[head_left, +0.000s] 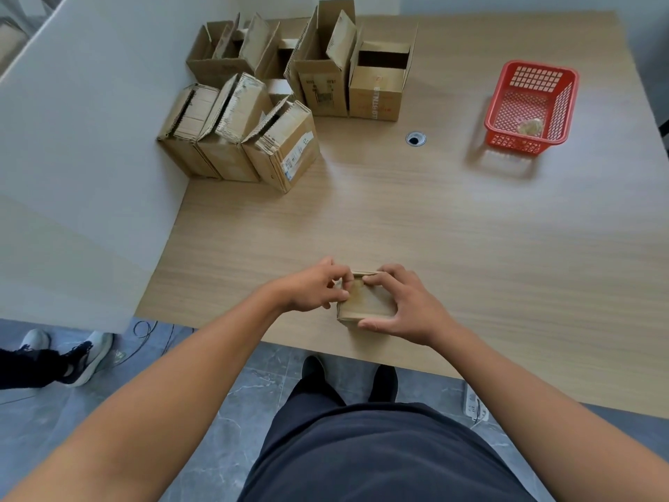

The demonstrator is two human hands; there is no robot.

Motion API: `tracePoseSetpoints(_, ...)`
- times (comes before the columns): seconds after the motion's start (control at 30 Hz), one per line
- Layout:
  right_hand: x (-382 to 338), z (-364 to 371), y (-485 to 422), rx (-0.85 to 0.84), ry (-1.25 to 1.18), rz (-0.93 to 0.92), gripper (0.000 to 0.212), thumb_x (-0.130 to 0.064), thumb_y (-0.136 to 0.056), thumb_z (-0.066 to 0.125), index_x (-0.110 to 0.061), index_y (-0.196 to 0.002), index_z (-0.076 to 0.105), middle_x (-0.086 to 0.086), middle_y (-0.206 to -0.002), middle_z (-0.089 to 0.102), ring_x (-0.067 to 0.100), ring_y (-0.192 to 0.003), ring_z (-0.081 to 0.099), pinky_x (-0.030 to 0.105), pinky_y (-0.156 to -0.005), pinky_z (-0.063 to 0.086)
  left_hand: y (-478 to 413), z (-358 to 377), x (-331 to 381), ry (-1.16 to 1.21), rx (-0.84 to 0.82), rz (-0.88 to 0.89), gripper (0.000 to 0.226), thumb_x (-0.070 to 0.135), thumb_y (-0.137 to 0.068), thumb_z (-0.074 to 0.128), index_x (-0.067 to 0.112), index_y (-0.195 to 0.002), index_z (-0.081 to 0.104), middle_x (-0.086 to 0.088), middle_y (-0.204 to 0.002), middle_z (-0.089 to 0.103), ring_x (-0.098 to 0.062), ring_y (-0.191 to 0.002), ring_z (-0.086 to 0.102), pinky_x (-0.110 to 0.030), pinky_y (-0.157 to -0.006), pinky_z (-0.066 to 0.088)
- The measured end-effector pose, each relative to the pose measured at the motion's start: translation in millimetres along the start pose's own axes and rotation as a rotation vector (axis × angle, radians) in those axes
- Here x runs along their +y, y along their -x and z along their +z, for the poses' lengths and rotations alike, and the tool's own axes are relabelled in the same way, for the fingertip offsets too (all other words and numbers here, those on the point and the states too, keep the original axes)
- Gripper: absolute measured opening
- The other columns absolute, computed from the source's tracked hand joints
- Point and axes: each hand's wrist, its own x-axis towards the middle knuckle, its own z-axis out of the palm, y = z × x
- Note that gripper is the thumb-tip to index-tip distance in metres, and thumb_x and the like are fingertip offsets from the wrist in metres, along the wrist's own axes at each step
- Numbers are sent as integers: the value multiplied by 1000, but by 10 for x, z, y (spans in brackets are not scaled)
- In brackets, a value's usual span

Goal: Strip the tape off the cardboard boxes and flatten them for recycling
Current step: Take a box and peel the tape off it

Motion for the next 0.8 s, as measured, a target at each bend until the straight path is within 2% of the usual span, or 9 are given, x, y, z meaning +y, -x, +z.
tracePoseSetpoints(0.1, 3, 20, 8, 1, -21, -6, 78, -72, -69, 78, -48, -137, 49, -20, -142, 33, 11, -133, 33, 45, -104, 47, 29, 59, -107, 36, 47, 61, 6, 16, -99, 64, 19, -95, 60, 2, -108, 40, -11, -89, 47, -22, -77, 49)
tracePoseSetpoints(0.17, 14, 24, -3, 13, -41, -5, 80, -71, -69, 79, -45, -139, 50, -17, -144, 34, 13, -134, 33, 44, -107, 45, 26, 121, -158, -17, 148, 101, 9, 19, -97, 67, 24, -98, 60, 6, -111, 41, -9, -91, 49, -20, -82, 42)
tracePoseSetpoints(0.27, 33, 2, -29, 20, -50, 4, 84, -70, -68, 78, -42, -142, 49, -16, -145, 34, 15, -132, 34, 43, -110, 41, 42, 220, -169, -101, 342, 175, 30, 23, -92, 74, 28, -118, 63, 14, -125, 43, -2, -98, 51, -12, -87, 39)
tracePoseSetpoints(0.33, 24, 4, -39, 19, -39, -4, 85, -72, -67, 76, -42, -142, 48, -17, -143, 34, 15, -130, 35, 42, -108, 42, 42, 290, -135, -192, 383, 226, 39, 24, -90, 75, 24, -128, 65, 11, -132, 48, -6, -114, 50, -17, -99, 39)
tracePoseSetpoints(0.4, 11, 11, -50, 33, -41, 1, 85, -71, -67, 77, -42, -141, 48, -16, -141, 35, 15, -130, 36, 40, -107, 42, 31, 365, -78, -226, 420, 229, 31, 23, -91, 74, 18, -121, 72, 6, -132, 55, -15, -118, 53, -29, -103, 43)
tracePoseSetpoints(0.53, -6, 26, -44, 53, -52, 9, 85, -65, -69, 82, -38, -142, 50, -16, -140, 37, 15, -129, 37, 35, -107, 39, 7, 454, -12, -195, 539, 156, 10, 21, -92, 73, 14, -99, 75, 8, -121, 58, -16, -107, 59, -38, -94, 49)
tracePoseSetpoints(0.67, -26, 57, -5, 58, -41, 23, 85, -64, -69, 83, -39, -142, 49, -19, -139, 35, 14, -131, 36, 31, -107, 35, -42, 416, 11, -188, 505, 116, 8, 24, -93, 70, 21, -100, 73, 10, -111, 48, -14, -100, 55, -38, -88, 51)
tracePoseSetpoints(0.8, -53, 54, 18, 53, -56, 62, 84, -63, -68, 84, -42, -141, 49, -23, -137, 32, 12, -133, 34, 30, -108, 33, -107, 349, -8, -211, 376, 187, 4, 20, -97, 64, 20, -99, 68, 9, -113, 41, -19, -106, 48, -43, -95, 48)
